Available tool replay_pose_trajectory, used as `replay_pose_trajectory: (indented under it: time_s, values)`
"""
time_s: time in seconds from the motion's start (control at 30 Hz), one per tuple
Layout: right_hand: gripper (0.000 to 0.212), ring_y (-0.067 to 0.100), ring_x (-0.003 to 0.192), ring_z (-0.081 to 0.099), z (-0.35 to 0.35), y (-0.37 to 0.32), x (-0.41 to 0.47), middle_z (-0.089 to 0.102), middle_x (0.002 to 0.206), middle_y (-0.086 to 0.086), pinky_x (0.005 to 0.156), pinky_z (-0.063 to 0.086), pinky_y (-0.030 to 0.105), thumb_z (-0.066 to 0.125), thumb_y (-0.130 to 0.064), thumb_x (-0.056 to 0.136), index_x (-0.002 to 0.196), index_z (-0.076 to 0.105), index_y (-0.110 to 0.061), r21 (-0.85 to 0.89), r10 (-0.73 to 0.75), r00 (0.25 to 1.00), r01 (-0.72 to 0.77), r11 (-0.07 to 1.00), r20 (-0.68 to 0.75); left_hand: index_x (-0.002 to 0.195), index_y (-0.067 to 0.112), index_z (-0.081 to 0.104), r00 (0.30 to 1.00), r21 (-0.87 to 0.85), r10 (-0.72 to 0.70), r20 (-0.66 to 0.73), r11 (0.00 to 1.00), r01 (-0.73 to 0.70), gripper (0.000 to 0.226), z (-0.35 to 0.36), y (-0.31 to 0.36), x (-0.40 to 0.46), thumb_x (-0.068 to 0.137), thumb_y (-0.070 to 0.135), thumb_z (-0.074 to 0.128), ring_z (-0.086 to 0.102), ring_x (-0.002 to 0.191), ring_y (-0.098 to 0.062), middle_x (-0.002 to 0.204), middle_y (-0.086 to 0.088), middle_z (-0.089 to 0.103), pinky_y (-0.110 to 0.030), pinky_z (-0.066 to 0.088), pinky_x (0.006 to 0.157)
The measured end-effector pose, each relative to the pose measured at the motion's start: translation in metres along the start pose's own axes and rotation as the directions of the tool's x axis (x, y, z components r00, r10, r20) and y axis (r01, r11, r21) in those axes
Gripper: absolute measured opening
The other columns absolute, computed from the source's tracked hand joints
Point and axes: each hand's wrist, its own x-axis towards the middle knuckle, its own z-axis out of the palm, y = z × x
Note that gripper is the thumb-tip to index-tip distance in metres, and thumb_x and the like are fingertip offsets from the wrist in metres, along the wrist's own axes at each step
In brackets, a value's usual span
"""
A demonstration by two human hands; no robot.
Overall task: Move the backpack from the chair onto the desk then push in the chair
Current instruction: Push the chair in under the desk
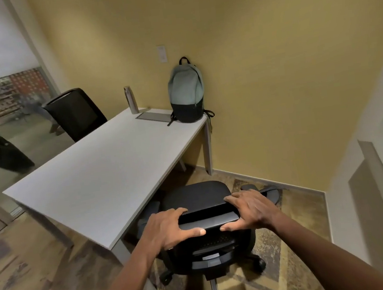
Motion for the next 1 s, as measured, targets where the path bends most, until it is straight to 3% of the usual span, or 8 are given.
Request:
replay_pose_trajectory:
  time_s: [0.37, 0.53, 0.73, 0.83, 1.0]
  values:
    - [0.108, 0.017, 0.119, 0.055, -0.005, 0.076, 0.081, 0.060, 0.135, -0.005, 0.093, 0.038, 0.041, 0.030, -0.100, 0.063, 0.142, 0.047, -0.029, 0.027, -0.124, 0.991, 0.123, 0.992, 0.054, 0.143, 0.036, 0.042, 0.983, -0.020, -0.162, -0.088, 0.987, 0.160, 0.113, -0.005, 0.021, 0.068, 0.056, 0.105, 0.023, 0.059, 0.118, -0.017, 0.133, 0.007, 0.062, -0.040, 0.045, 0.099]
    - [0.104, 0.013, 0.135, 0.042, -0.004, 0.113, 0.124, 0.050, 0.147, -0.007, 0.108, 0.027, 0.045, 0.032, -0.097, 0.065, 0.148, 0.040, -0.034, 0.085, -0.158, 0.983, 0.150, 0.985, 0.092, 0.141, 0.037, 0.045, 0.960, -0.038, -0.247, -0.134, 0.969, 0.244, 0.114, -0.010, 0.029, 0.107, 0.054, 0.106, 0.019, 0.060, 0.115, -0.017, 0.130, 0.008, 0.064, -0.040, 0.046, 0.097]
    - [0.108, 0.021, 0.146, 0.027, 0.000, 0.145, 0.167, 0.036, 0.157, -0.001, 0.119, 0.012, 0.055, 0.015, -0.097, 0.068, 0.154, 0.026, -0.032, 0.040, -0.182, 0.978, 0.178, 0.983, 0.104, 0.139, 0.037, 0.048, 0.926, -0.075, -0.337, -0.172, 0.941, 0.329, 0.112, -0.016, 0.038, 0.148, 0.055, 0.105, 0.021, 0.063, 0.112, -0.016, 0.126, 0.009, 0.067, -0.037, 0.048, 0.093]
    - [0.107, 0.026, 0.151, 0.013, 0.002, 0.156, 0.186, 0.024, 0.163, 0.004, 0.120, 0.007, 0.060, 0.015, -0.095, 0.071, 0.156, 0.018, -0.030, 0.055, -0.172, 0.978, 0.166, 0.985, 0.122, 0.138, 0.036, 0.050, 0.919, -0.107, -0.346, -0.191, 0.938, 0.331, 0.107, -0.021, 0.036, 0.165, 0.059, 0.103, 0.022, 0.064, 0.110, -0.016, 0.123, 0.009, 0.068, -0.035, 0.049, 0.091]
    - [0.118, 0.030, 0.152, -0.007, -0.002, 0.166, 0.226, 0.003, 0.167, 0.006, 0.115, -0.007, 0.067, -0.004, -0.098, 0.055, 0.156, 0.005, -0.038, 0.078, -0.150, 0.967, 0.137, 0.988, 0.205, 0.142, 0.032, 0.045, 0.915, -0.108, -0.373, -0.157, 0.927, 0.359, 0.107, -0.026, 0.026, 0.198, 0.062, 0.101, 0.023, 0.062, 0.114, -0.019, 0.128, 0.006, 0.065, -0.040, 0.047, 0.095]
